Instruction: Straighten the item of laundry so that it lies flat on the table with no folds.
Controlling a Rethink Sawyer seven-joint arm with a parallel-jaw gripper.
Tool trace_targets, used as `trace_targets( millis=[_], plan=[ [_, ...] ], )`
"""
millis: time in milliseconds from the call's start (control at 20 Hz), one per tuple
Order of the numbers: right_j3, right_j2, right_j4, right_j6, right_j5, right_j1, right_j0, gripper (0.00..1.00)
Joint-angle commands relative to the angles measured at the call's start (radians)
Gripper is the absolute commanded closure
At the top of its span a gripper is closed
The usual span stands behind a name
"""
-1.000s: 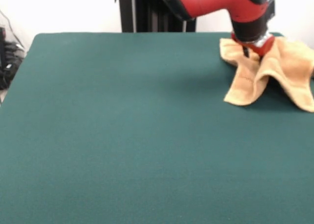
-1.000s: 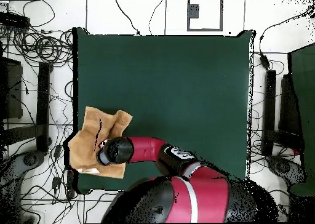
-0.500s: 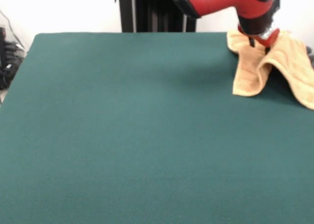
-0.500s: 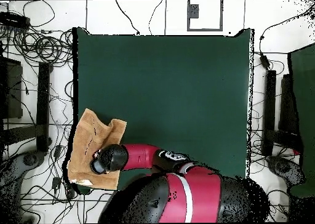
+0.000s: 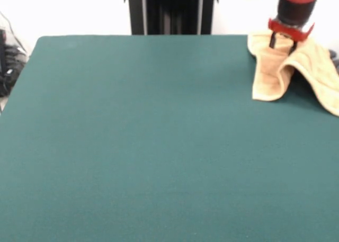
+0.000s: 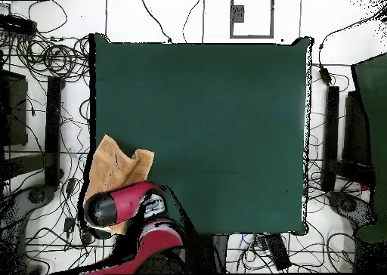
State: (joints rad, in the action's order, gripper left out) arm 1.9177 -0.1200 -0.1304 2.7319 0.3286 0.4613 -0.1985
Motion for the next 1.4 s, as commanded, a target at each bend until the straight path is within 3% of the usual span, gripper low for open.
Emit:
trace_targets(
  millis=[50,300,450,900,1050,1300,1400],
  plan=[
    [-0.216,0.441,-0.122,0.2,0.207,0.016,-0.41,0.0],
    [-0.292,0.587,-0.117,0.229,0.273,-0.024,-0.551,0.0],
    [-0.341,0.625,-0.097,0.232,0.311,-0.062,-0.571,0.0],
    [-0.364,0.644,-0.053,0.23,0.293,-0.119,-0.586,0.0],
    [-0.342,0.578,-0.058,0.21,-0.034,-0.157,-0.517,0.0],
    [-0.366,0.483,-0.038,0.149,-0.206,-0.21,-0.424,0.0],
    [-0.355,0.397,-0.065,0.07,-0.257,-0.194,-0.342,0.0]
  ],
)
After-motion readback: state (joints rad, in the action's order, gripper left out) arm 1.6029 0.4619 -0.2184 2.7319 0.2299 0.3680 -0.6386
